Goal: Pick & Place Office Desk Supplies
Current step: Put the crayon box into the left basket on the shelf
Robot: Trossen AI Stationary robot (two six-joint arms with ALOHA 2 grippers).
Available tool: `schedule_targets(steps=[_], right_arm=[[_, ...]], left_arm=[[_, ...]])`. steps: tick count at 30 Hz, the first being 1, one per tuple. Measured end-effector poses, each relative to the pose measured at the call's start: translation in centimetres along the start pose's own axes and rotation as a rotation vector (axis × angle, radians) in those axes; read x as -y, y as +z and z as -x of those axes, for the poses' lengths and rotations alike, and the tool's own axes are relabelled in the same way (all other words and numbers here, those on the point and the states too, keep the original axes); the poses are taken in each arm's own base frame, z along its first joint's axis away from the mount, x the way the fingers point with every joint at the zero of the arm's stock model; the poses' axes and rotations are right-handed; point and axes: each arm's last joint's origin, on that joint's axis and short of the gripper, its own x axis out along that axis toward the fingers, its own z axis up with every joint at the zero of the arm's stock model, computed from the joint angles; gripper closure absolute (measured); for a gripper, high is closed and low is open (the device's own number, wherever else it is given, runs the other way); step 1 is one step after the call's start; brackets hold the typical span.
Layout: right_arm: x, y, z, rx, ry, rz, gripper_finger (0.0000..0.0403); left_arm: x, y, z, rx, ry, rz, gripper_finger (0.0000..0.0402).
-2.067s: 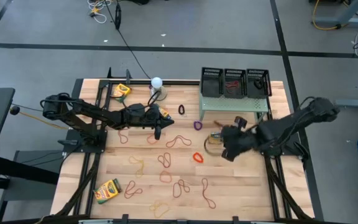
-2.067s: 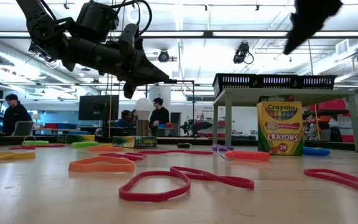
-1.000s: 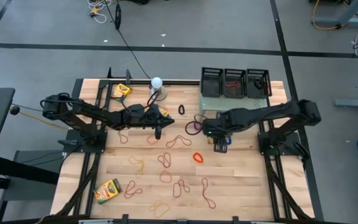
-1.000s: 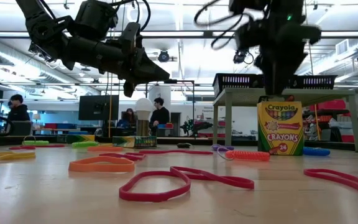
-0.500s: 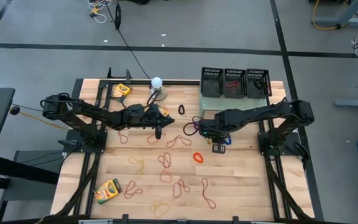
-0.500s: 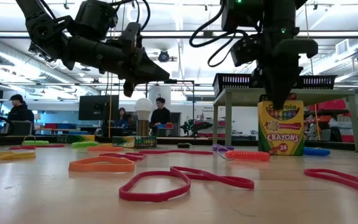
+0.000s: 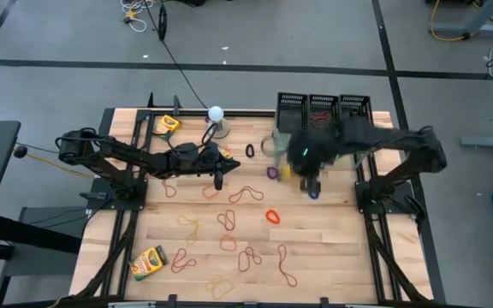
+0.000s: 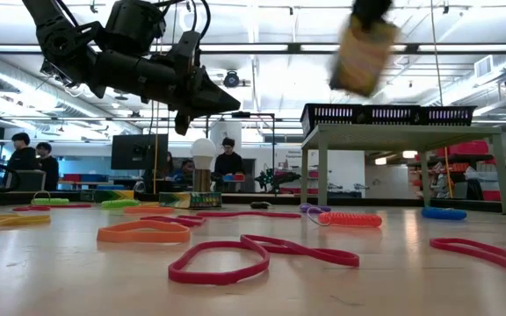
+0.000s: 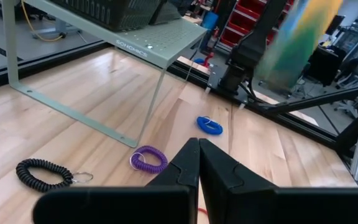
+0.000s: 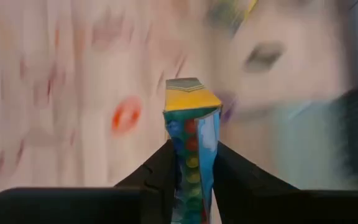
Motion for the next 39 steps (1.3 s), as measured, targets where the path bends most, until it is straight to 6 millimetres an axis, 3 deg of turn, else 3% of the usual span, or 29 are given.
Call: schedule_targets(steps=[6, 10, 16, 21, 27, 39], right_arm=[[4.8, 3.0, 6.8, 0.398, -0.137, -0.097, 0.0312], [9.1, 3.0, 8.4, 0.467, -0.292, -0.140, 0.0314], [14.9, 2.5, 5.4, 0.270, -0.383, -0.075, 0.0315], [18.0, 2.0, 3.1, 0.121, -0.399, 0.000, 0.0315], [19.7, 1.6, 1.1, -0.013, -0.379, 0.066, 0.0315], [20.6, 1.6, -1.5, -0.132, -0.344, 0.141, 0.0316]], left_arm=[[0.0, 0.0, 0.0, 0.002, 0.000, -0.002, 0.0392], [0.0, 0.0, 0.0, 0.003, -0.001, -0.002, 0.0392], [0.0, 0.0, 0.0, 0.001, -0.005, -0.001, 0.0392], [0.1, 0.0, 0.0, -0.004, -0.019, -0.031, 0.0392], [0.1, 0.0, 0.0, -0.004, -0.019, -0.040, 0.0392], [0.0, 0.0, 0.0, -0.003, -0.013, -0.054, 0.0392]])
